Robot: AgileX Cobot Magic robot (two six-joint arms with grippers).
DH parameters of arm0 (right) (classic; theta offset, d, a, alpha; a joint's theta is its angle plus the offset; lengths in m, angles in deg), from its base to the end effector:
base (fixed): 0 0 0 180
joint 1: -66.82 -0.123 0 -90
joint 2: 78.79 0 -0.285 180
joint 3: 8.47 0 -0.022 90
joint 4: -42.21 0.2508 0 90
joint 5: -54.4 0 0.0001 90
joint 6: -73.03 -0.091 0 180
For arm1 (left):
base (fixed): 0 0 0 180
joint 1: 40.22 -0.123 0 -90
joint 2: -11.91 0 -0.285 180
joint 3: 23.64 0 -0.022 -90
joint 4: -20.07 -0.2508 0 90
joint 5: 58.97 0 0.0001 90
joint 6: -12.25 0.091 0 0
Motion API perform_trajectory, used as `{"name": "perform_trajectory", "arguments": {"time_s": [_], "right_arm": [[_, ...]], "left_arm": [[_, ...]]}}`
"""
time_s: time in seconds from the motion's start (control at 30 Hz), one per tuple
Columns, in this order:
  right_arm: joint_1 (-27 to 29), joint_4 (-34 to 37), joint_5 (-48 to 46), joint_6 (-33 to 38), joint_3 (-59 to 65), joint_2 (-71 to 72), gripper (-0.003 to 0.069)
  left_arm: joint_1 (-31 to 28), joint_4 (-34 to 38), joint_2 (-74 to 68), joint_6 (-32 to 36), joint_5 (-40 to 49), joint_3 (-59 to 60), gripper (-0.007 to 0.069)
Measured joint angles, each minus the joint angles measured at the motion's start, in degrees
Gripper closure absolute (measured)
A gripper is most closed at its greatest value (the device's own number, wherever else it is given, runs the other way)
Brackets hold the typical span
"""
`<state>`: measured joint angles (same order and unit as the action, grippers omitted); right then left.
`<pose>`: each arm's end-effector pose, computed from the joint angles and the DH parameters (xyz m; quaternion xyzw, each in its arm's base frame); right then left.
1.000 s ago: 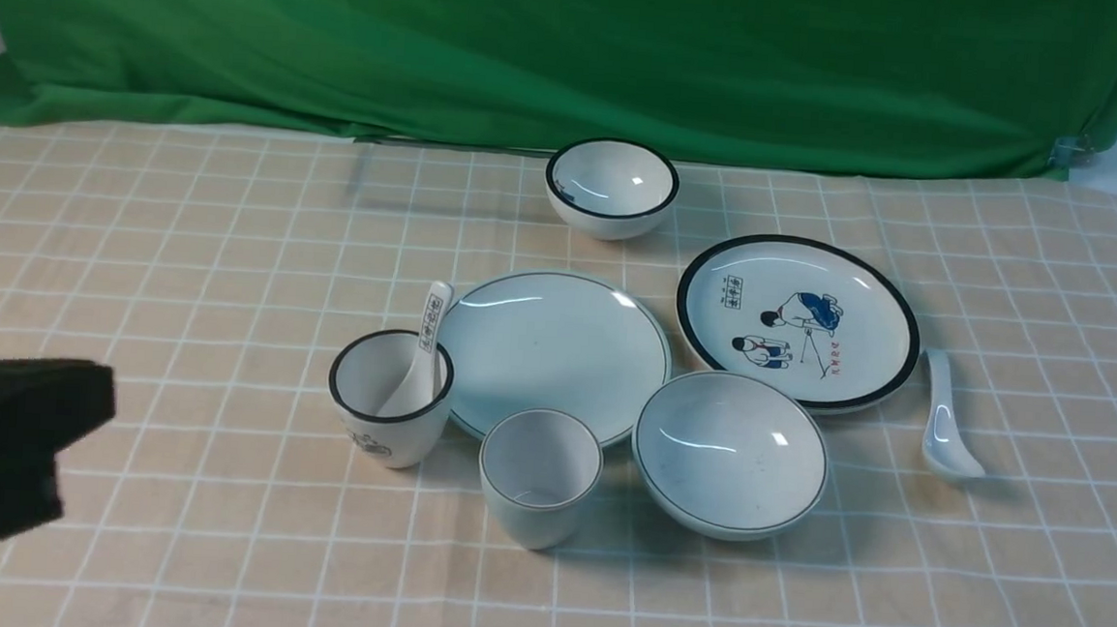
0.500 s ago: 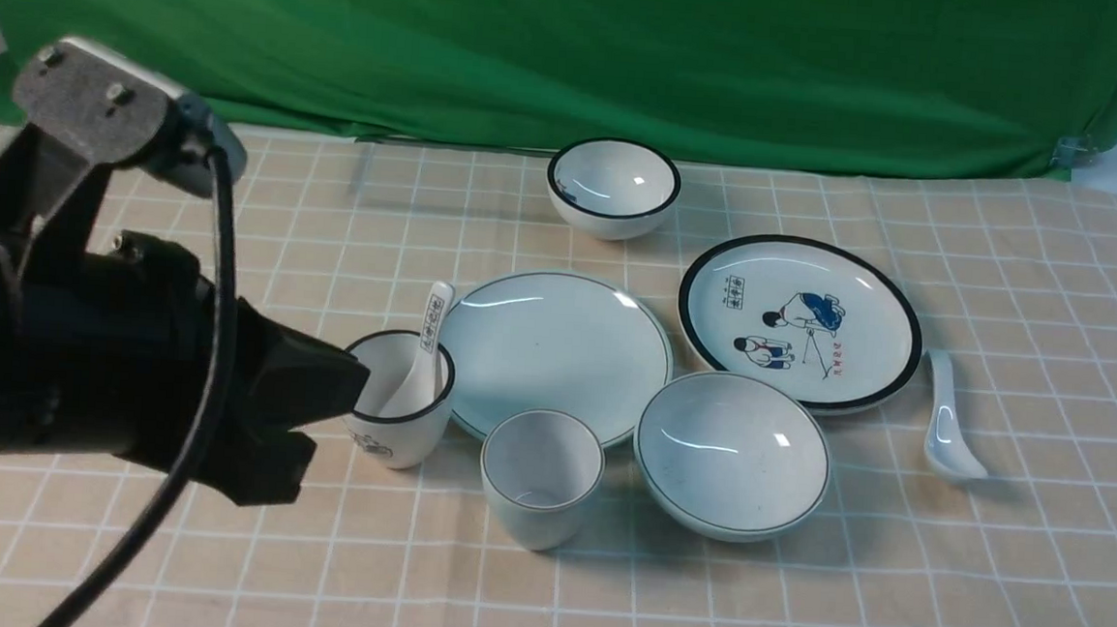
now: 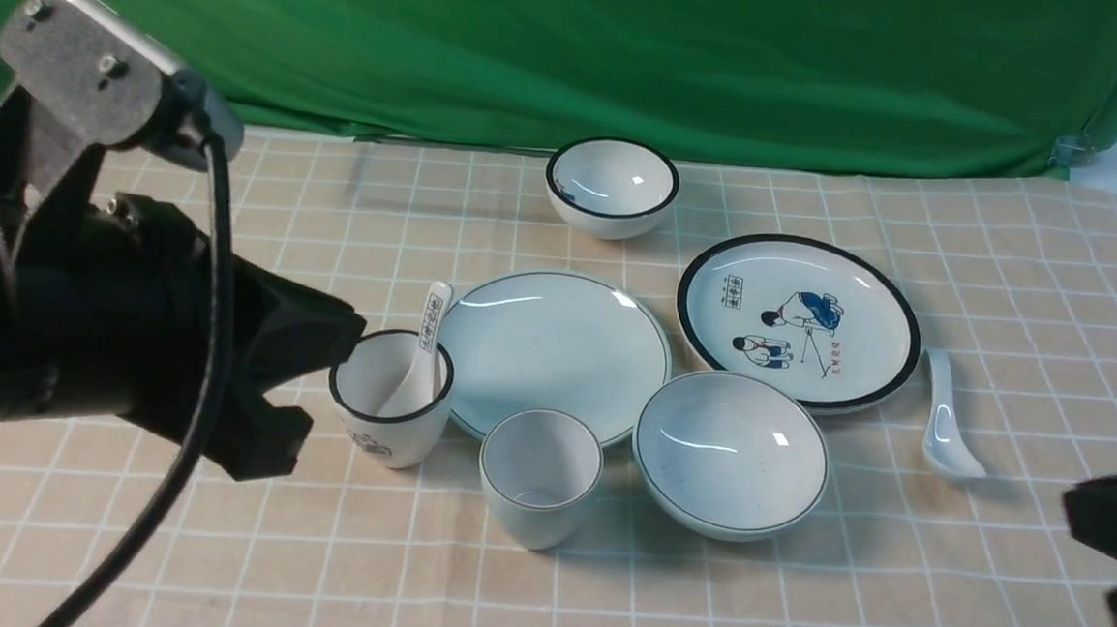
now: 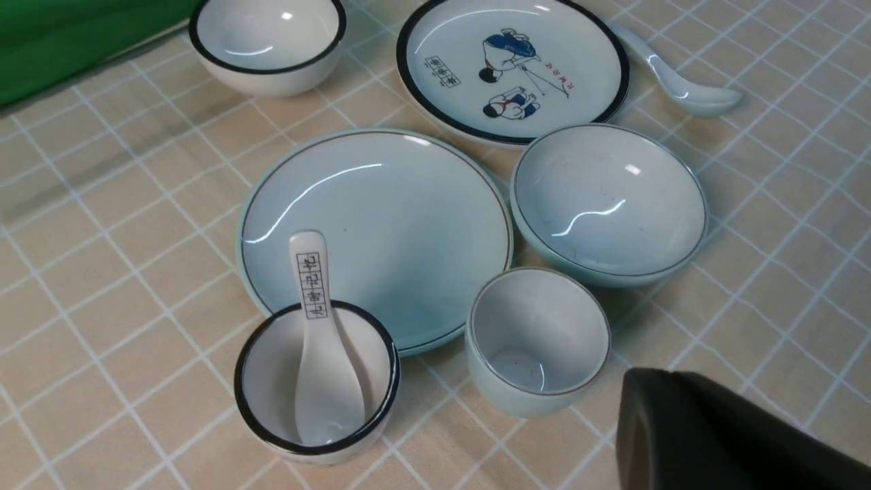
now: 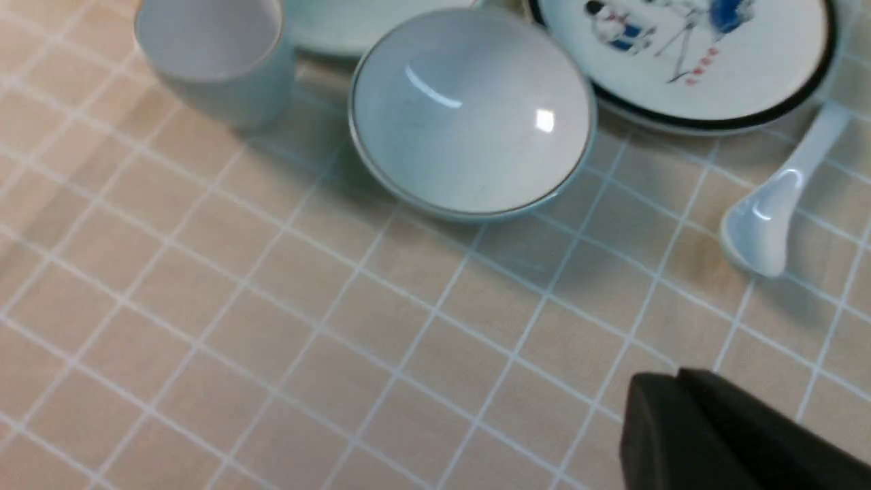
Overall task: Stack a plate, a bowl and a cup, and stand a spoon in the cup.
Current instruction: Use the right arm to grab a blue rice bowl, then use the right arm to put the blue rice bowl into the blue large plate in the middle
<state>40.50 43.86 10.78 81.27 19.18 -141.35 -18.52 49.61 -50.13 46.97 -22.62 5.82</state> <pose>0.1651 0.0837 0.3340 -0.2678 0.8800 0.0747 0.3851 0.1664 -0.0949 0.3413 0.3066 0.8212 -0.1763 0.4479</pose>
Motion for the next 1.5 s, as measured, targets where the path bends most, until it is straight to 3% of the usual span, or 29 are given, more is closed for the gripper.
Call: {"name": "perform_trajectory", "arguments": {"time_s": [0.17, 0.27, 0.3, 0.37, 0.4, 0.43, 0.63, 0.7, 0.83, 0.93, 1.0, 1.17, 1.33, 1.5], "right_arm": [[-4.7, -0.2, -3.3, 7.0, -8.3, -16.7, 0.0562], [-7.1, -0.2, -3.8, 11.2, -11.5, -26.2, 0.0418], [-7.2, -0.2, -3.8, 11.6, -11.9, -27.4, 0.0406], [-7.6, -0.3, -3.7, 15.6, -14.3, -34.5, 0.0258], [-7.6, -0.3, -3.7, 15.9, -14.6, -34.9, 0.0249], [-7.6, -0.4, -3.5, 18.7, -16.1, -38.2, 0.0194], [-7.6, -0.5, 2.3, 26.8, -18.1, -45.6, 0.0164], [-7.6, -0.6, 3.8, 28.5, -18.1, -47.5, 0.0166], [-7.6, -1.6, 6.1, 29.9, -18.1, -50.7, 0.0239], [-7.6, -2.7, 6.7, 30.2, -18.1, -51.9, 0.0349], [-7.6, -3.0, 7.5, 30.4, -18.3, -52.1, 0.0462], [-7.8, -3.7, 6.4, 30.1, -19.9, -50.1, 0.0574], [-8.6, -3.1, 2.8, 25.1, -25.8, -46.6, 0.0578], [-8.8, 1.0, 2.9, 25.6, -35.9, -47.3, 0.0578]], "left_arm": [[0.0, 0.0, 4.9, 0.1, 1.7, 0.0, 0.0622], [0.0, 0.0, 8.7, 0.1, 2.3, 0.5, 0.0622], [0.0, 0.0, 8.9, 0.1, 2.3, 0.6, 0.0622], [0.0, -0.2, 11.6, 0.1, 2.5, 1.7, 0.0622], [0.0, -0.4, 11.9, 0.1, 2.5, 1.8, 0.0622], [0.0, -1.0, 13.0, 0.1, 2.9, 2.2, 0.0622], [0.0, -1.7, 14.0, 0.1, 3.5, 2.4, 0.0622], [0.0, -1.7, 14.0, 0.1, 3.5, 2.4, 0.0622], [0.0, -1.7, 14.0, 0.1, 4.1, 2.4, 0.0622], [0.0, -1.7, 14.0, 0.1, 4.4, 2.4, 0.0622], [0.0, -1.7, 14.0, 0.1, 4.7, 2.4, 0.0622], [0.0, -2.0, 14.0, 0.1, 4.9, 2.4, 0.0622], [0.0, -3.0, 14.0, 0.1, 4.9, 2.4, 0.0622], [0.0, -3.0, 14.0, 0.1, 4.2, 2.5, 0.0622]]}}
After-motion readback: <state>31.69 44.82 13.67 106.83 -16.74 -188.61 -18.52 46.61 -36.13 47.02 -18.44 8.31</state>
